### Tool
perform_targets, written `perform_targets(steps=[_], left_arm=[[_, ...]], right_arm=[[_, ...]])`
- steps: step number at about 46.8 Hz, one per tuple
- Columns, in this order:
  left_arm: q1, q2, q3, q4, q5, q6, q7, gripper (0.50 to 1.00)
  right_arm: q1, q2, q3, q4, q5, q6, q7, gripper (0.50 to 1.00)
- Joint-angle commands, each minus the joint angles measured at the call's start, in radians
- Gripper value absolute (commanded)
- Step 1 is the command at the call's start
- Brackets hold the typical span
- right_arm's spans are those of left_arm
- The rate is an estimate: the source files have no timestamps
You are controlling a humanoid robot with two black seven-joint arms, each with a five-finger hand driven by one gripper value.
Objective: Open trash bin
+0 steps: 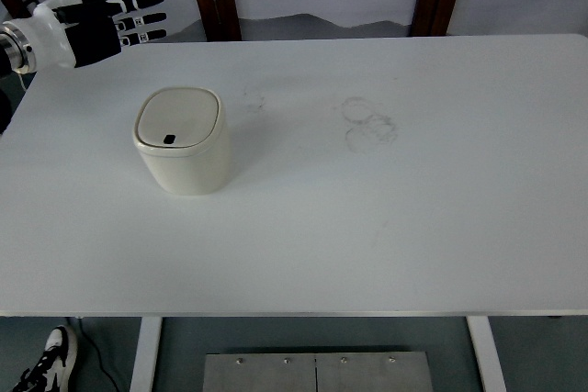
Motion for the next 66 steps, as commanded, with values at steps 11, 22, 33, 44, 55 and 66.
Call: perform_targets(steps=[11,22,33,44,55,66], left_arm=[[-0.26,0.004,0.334,-0.015,0.005,-0.022,0.027,1.0],[-0.384,0.003,0.473,-0.111,0.006,-0.025,0.082,1.0],[-0.467,0.001,0.585,-0.137,0.006,-0.038,0.151,1.0],[-0.496,0.006,0.598,-0.137,0.006,-0.054,0.212,1.0],[-0.501,-0.002,0.616,-0.137,0.006,-0.095,0.275,1.0],[-0.495,-0.003,0.617,-0.136,0.006,-0.094,0.275,1.0]], right_arm=[[0.0,0.0,0.0,0.0,-0.001,0.0,0.0,0.995],[0.0,0.0,0.0,0.0,-0.001,0.0,0.0,0.995],[0.001,0.0,0.0,0.0,-0.001,0.0,0.0,0.995],[0.001,0.0,0.0,0.0,-0.001,0.0,0.001,0.995],[0.001,0.0,0.0,0.0,-0.001,0.0,0.001,0.995],[0.001,0.0,0.0,0.0,-0.001,0.0,0.001,0.995]])
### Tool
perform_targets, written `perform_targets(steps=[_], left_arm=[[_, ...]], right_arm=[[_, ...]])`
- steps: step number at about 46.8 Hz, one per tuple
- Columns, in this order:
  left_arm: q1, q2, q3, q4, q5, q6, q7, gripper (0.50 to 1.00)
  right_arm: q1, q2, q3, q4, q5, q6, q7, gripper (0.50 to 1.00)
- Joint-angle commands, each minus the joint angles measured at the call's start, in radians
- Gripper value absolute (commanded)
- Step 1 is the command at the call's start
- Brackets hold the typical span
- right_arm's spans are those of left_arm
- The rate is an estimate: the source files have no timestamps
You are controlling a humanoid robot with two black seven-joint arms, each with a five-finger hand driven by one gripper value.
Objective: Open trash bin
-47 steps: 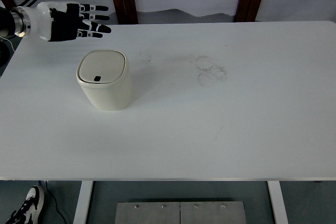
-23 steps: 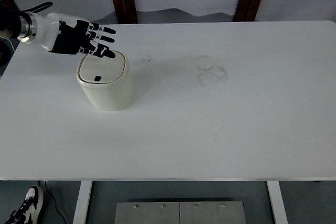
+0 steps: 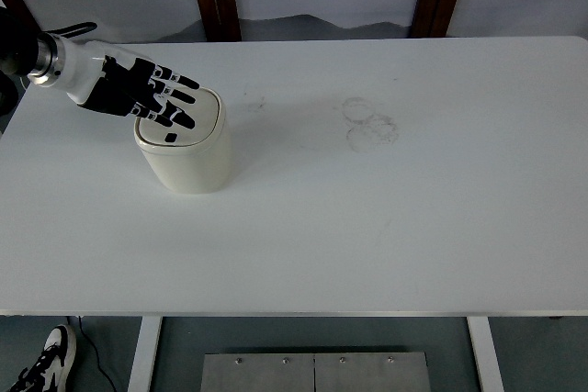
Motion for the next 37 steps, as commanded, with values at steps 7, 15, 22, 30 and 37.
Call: perform_targets(steps=[7,15,22,30,37], left_arm=[[0.009,0.001,0.001,0.002,0.001,0.001,-0.001,1.0],[0.022,0.001,0.001,0.0,0.001,0.001,-0.001,1.0],[0.032,0.001,0.001,0.002,0.001,0.001,-0.001,1.0],[0.045,0.001,0.001,0.002,0.001,0.004,-0.003,1.0],[0.052,0.001,0.001,0.003,0.001,0.004,-0.003,1.0]], right_arm=[[0.0,0.0,0.0,0.0,0.0,0.0,0.0,0.995],[0.0,0.0,0.0,0.0,0.0,0.0,0.0,0.995],[0.0,0.0,0.0,0.0,0.0,0.0,0.0,0.995],[0.0,0.0,0.0,0.0,0.0,0.0,0.0,0.995],[0.0,0.0,0.0,0.0,0.0,0.0,0.0,0.995]])
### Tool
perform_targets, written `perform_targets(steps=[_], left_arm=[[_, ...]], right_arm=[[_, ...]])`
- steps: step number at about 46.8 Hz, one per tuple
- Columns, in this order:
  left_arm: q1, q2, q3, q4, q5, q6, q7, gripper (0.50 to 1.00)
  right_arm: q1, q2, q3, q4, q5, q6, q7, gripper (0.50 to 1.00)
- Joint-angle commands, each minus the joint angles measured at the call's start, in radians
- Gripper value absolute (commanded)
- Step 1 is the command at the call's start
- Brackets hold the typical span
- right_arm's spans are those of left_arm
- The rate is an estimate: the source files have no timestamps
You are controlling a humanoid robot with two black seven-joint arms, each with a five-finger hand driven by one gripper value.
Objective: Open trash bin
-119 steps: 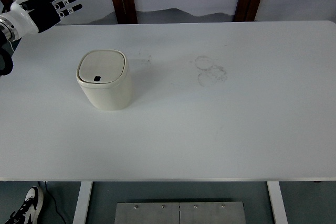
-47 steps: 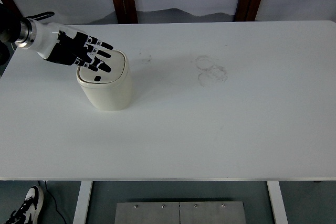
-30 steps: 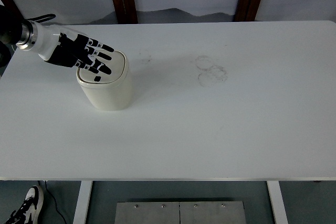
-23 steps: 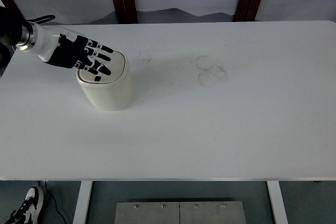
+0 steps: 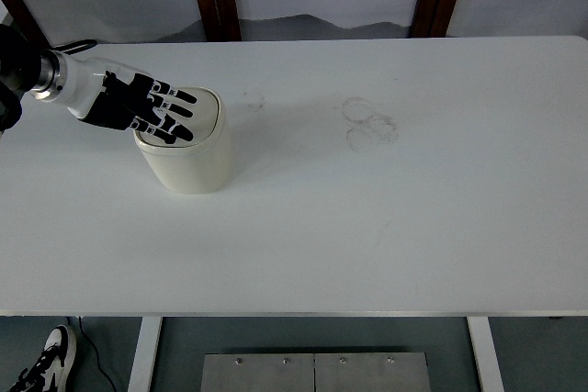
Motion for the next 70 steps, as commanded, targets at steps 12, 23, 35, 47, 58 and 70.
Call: perform_targets(steps=[12,23,35,47,58,70], left_arm=[[-0.006,0.003,-0.001,0.001,0.0,0.0,0.001,1.0],[-0.018,0.006,-0.006,0.001,-0.001,-0.003,0.001,1.0],[-0.084,0.01,-0.009,0.001,-0.001,-0.006,0.001,1.0],[-0.154,0.01,-0.027,0.009,-0.003,-0.006,-0.016,1.0],[-0.15,0.013,-0.102,0.027,-0.003,-0.003,-0.074,1.0],[-0.145,0.013,-0.187,0.098,-0.004,-0.005,-0.207,1.0]], right_arm=[[0.0,0.0,0.0,0.0,0.0,0.0,0.0,0.995],[0.0,0.0,0.0,0.0,0.0,0.0,0.0,0.995],[0.0,0.0,0.0,0.0,0.0,0.0,0.0,0.995],[0.0,0.0,0.0,0.0,0.0,0.0,0.0,0.995],[0.0,0.0,0.0,0.0,0.001,0.0,0.0,0.995],[0.0,0.0,0.0,0.0,0.001,0.0,0.0,0.995]])
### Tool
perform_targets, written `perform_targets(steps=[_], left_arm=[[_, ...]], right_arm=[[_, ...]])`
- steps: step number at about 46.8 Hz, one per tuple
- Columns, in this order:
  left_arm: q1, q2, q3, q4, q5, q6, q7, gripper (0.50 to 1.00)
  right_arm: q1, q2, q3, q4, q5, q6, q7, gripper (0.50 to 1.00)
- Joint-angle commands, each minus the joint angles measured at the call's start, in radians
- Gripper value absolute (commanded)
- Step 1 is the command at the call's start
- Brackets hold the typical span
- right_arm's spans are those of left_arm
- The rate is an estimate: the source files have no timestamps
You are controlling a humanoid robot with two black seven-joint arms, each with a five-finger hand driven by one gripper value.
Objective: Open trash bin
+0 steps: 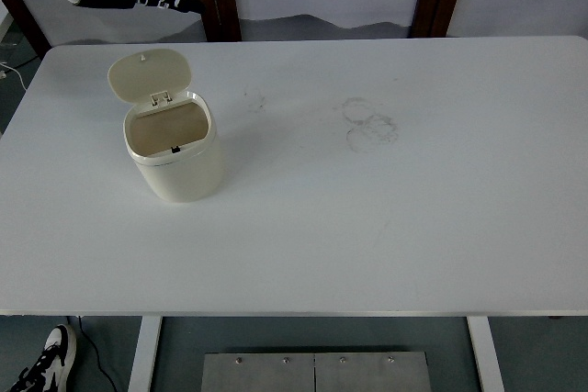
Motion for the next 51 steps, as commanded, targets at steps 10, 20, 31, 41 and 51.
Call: perform_targets(steps=[10,20,31,41,51], left_arm=[[0.021,-0.006,-0.107,0.149,-0.012,0.007,-0.196,1.0],[0.107,-0.011,-0.249,0.247,-0.053,0.009,-0.316,1.0],[0.296,-0.017,-0.45,0.296,-0.162,0.006,-0.318,1.0],[0.468,-0.039,-0.61,0.35,-0.165,0.001,-0.322,1.0],[0.629,-0.04,-0.726,0.402,-0.164,-0.043,-0.423,1.0]], right_arm=[[0.0,0.0,0.0,0.0,0.0,0.0,0.0,0.995],[0.0,0.0,0.0,0.0,0.0,0.0,-0.002,0.995],[0.0,0.0,0.0,0.0,0.0,0.0,0.0,0.995],[0.0,0.0,0.0,0.0,0.0,0.0,0.0,0.995],[0.0,0.0,0.0,0.0,0.0,0.0,0.0,0.995]])
